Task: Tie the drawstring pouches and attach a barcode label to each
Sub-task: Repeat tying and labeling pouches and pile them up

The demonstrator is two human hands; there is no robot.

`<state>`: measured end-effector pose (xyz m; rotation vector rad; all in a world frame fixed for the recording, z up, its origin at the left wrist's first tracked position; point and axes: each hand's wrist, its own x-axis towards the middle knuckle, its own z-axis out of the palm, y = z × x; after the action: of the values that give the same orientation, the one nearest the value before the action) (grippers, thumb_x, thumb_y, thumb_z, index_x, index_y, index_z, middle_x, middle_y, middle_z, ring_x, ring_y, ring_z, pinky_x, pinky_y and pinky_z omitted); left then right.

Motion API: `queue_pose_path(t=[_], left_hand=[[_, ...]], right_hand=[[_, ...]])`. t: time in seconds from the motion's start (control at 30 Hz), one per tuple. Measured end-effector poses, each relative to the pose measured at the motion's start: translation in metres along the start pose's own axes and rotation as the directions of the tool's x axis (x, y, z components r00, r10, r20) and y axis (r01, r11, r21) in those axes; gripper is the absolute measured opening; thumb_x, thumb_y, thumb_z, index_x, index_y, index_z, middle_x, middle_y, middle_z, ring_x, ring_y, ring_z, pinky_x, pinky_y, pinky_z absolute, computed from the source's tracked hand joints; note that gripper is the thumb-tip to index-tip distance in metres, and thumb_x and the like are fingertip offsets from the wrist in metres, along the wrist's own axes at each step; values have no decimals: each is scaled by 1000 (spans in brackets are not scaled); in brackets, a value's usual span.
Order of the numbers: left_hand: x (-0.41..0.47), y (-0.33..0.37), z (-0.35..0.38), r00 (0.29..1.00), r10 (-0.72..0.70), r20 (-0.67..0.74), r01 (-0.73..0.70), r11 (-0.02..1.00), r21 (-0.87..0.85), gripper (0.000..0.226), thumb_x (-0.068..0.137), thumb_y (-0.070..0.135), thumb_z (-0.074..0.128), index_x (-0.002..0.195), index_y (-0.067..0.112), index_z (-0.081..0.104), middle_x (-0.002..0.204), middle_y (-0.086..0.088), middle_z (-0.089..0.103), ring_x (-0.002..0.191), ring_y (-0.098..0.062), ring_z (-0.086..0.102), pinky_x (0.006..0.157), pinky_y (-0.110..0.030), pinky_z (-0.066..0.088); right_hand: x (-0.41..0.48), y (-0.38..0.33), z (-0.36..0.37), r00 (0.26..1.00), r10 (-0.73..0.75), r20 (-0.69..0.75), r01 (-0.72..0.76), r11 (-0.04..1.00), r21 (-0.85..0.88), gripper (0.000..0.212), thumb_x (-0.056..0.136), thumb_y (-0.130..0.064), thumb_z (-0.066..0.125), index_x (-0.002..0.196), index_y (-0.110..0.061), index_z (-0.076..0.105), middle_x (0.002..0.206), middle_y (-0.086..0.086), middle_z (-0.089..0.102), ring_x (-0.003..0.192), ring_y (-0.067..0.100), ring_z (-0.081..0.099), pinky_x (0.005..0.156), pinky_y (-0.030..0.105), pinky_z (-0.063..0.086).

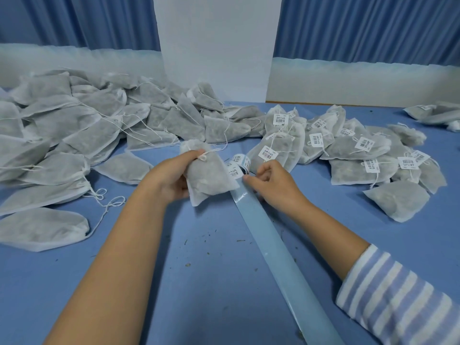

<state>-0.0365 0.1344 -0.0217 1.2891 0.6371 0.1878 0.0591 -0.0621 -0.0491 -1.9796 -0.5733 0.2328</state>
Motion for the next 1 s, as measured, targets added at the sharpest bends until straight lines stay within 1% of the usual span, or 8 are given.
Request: queue_pose_path(t=[0.13,0.23,0.37,0.53,0.63,0.7,0.83,1.0], left_hand=[[3,-8,2,978,-117,171,141,981,-136,21,92,33,62,87,19,76,89,-7,77,71,-25,74,66,-45,61],[5,-12,5,967,-147,209,192,957,-215,27,94,38,59,104,17,71,95,-9,76,74,-27,74,69,-49,61],[9,-16,3,954,-204,221,265,917,-297,44,96,48,52,99,8,72,97,-17,75,82,-33,75,78,-48,60],[9,-20,6,942,-209,263,289,902,-319,43,97,42,50,101,4,70,98,-14,74,87,-32,74,84,-51,58],[10,-20,7,934,-225,278,309,900,-309,51,98,40,50,89,-5,74,98,-17,74,85,-33,74,71,-54,61],[11,-21,7,928,-234,290,321,897,-304,56,99,39,50,82,-8,75,96,-17,74,83,-33,75,67,-53,61],[10,-21,10,924,-240,297,331,891,-311,58,100,38,48,80,-9,76,98,-18,74,85,-34,74,70,-54,61],[5,-19,14,927,-258,273,334,897,-287,45,101,34,47,95,-4,71,108,-18,71,108,-31,66,80,-55,55]], right_hand=[[-1,1,3,994,-59,89,49,993,105,24,86,-12,70,85,-21,48,62,-9,63,57,5,52,65,27,42],[-3,-1,-5,976,-94,199,65,987,146,25,85,-3,67,94,-22,53,65,-9,65,57,9,54,65,28,45],[-5,-6,-14,944,-133,301,109,989,95,42,80,6,63,111,-22,57,65,-3,63,57,12,54,60,25,50],[-6,-8,-17,934,-151,323,169,985,-30,40,80,-1,68,110,-27,62,73,5,67,58,11,58,60,24,51],[-7,-7,-12,951,-189,245,208,976,-55,17,83,-22,75,98,-28,68,81,3,70,73,20,66,72,31,54],[-7,-5,-9,944,-294,147,316,937,-152,10,83,-29,76,91,-28,70,86,-1,66,76,13,61,76,24,49],[-10,-3,-7,878,-462,126,478,830,-286,30,81,-29,77,110,-32,69,96,-7,53,85,-1,50,80,16,43],[-14,-5,-4,826,-546,136,559,769,-309,32,84,-24,76,115,-29,71,95,-7,51,91,5,48,84,27,47]])
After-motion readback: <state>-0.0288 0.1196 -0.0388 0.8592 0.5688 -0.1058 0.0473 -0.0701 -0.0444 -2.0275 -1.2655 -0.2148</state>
